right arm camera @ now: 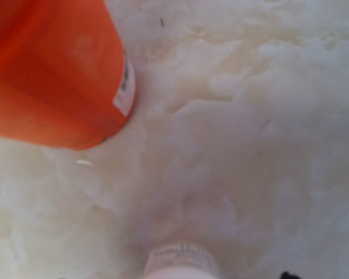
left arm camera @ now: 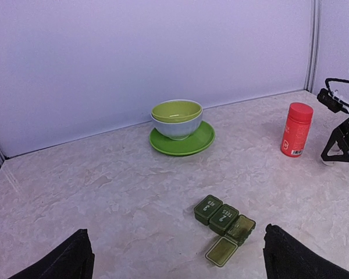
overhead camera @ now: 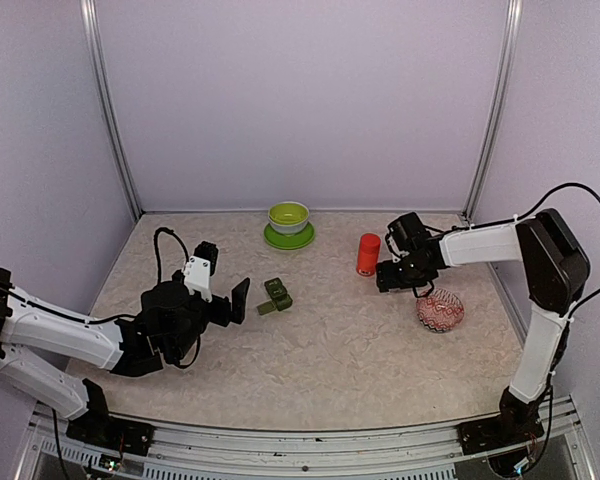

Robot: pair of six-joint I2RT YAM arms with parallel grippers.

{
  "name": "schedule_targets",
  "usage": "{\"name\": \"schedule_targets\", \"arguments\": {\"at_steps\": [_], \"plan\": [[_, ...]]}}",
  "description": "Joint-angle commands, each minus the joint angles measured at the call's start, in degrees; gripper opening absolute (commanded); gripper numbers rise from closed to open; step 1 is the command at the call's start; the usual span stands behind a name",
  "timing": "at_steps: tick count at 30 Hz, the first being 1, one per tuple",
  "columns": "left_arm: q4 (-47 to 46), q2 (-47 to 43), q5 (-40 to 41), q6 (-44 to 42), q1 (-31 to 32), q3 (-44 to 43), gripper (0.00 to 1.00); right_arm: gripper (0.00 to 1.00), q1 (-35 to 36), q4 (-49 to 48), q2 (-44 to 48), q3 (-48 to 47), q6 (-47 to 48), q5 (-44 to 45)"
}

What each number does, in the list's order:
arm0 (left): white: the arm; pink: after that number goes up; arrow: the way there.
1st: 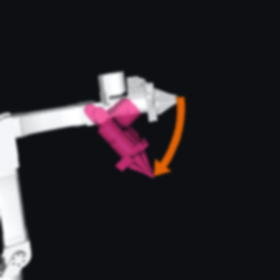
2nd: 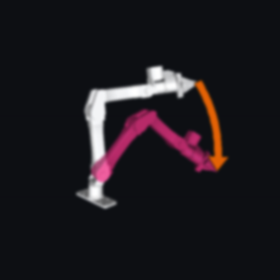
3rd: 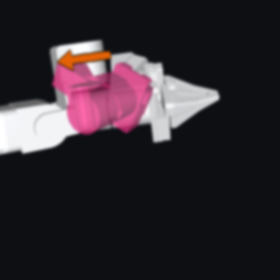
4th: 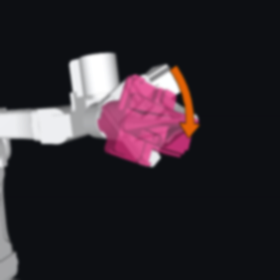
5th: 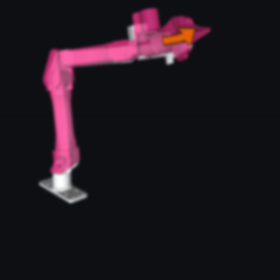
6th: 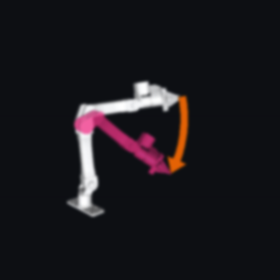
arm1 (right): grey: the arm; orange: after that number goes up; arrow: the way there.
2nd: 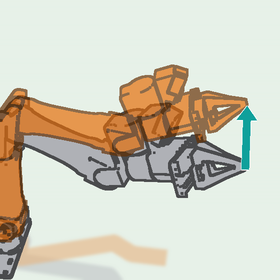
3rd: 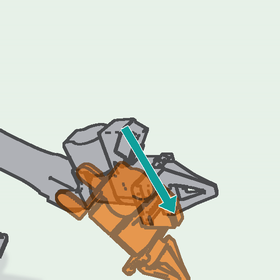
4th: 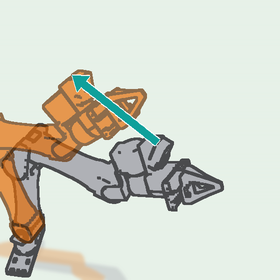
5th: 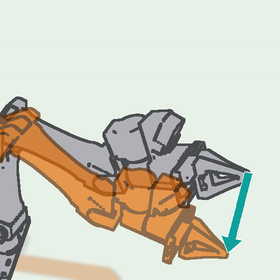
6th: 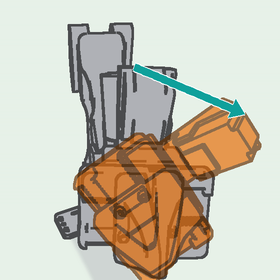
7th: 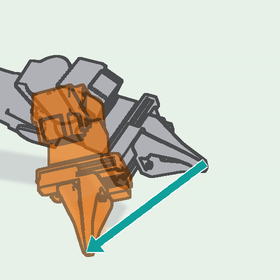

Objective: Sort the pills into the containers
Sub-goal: Pick up the pill bottle from the center of the board.

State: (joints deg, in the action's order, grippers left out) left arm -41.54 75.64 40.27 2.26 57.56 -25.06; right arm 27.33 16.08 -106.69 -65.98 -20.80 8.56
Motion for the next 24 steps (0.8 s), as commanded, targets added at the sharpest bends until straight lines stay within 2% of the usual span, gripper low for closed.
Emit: {"name": "schedule_targets", "arguments": {"at_steps": [1, 5, 7, 14, 20, 24], "plan": [[-1.0, -0.12, -0.58, -0.42, -0.34, 0.47, 0.99, 0.73, -0.61, -1.74, -1.93, -1.37, 0.79, -1.09], [-1.0, -0.01, -0.8, -0.31, -0.34, 0.37, 0.99, 0.62, -0.61, -2.34, -1.79, -1.2, 0.83, -1.15], [-1.0, 0.02, -0.86, -0.34, -0.34, 0.3, 0.99, 0.52, -0.61, -2.64, -1.48, -0.84, 0.99, -0.91], [-0.92, 0.08, -0.92, -0.24, -0.34, 0.31, 0.99, 0.31, -0.55, -3.71, -1.4, 0.28, 2.32, -1.76], [-0.91, 0.48, -1.07, -0.13, -0.34, 0.1, 0.99, 0.28, 0.33, -5.41, 0.39, 1.58, 3.97, -3.98], [-0.91, 0.65, -1.16, -0.06, -0.34, 0.06, 0.99, 0.28, 3.69, -6.31, 1.76, 1.9, 6.7, -4.38]]}}
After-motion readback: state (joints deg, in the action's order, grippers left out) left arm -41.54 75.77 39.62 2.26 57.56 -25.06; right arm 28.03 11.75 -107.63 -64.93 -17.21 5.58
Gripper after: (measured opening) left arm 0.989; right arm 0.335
